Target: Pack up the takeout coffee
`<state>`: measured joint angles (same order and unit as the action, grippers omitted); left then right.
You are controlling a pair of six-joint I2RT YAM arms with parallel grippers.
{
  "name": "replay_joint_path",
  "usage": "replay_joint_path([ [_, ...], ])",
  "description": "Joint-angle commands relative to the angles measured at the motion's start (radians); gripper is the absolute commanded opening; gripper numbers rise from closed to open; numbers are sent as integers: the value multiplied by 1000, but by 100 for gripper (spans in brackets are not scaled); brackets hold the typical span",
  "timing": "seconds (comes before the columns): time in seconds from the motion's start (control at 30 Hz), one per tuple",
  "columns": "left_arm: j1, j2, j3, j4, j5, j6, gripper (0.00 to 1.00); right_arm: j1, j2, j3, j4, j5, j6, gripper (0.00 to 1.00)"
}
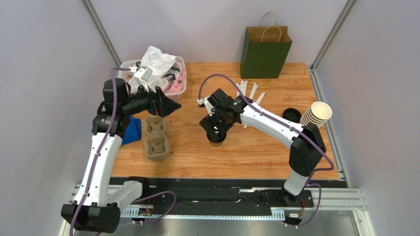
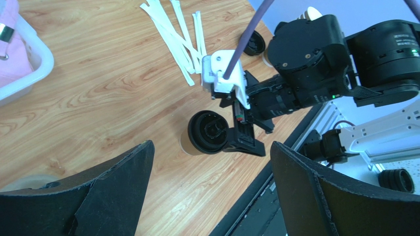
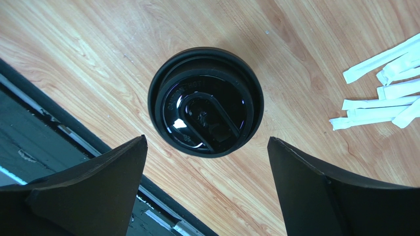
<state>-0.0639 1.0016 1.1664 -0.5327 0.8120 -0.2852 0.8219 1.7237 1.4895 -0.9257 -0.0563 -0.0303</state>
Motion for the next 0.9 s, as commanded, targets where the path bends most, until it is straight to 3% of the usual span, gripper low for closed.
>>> replay_joint_path([
  [0.0, 9, -21, -16, 62, 39, -34, 96, 6, 25, 64, 10, 41, 1, 99],
  [0.3, 13, -35, -42, 92, 38, -52, 96, 13, 73, 72, 8, -5, 9, 96],
  [0.7, 36, -14, -33, 92, 15, -69, 95, 13, 112, 100, 8, -20, 0, 72],
  [0.87, 154, 22, -57, 122, 59, -172, 93, 11, 134, 150, 24, 10, -19, 66],
])
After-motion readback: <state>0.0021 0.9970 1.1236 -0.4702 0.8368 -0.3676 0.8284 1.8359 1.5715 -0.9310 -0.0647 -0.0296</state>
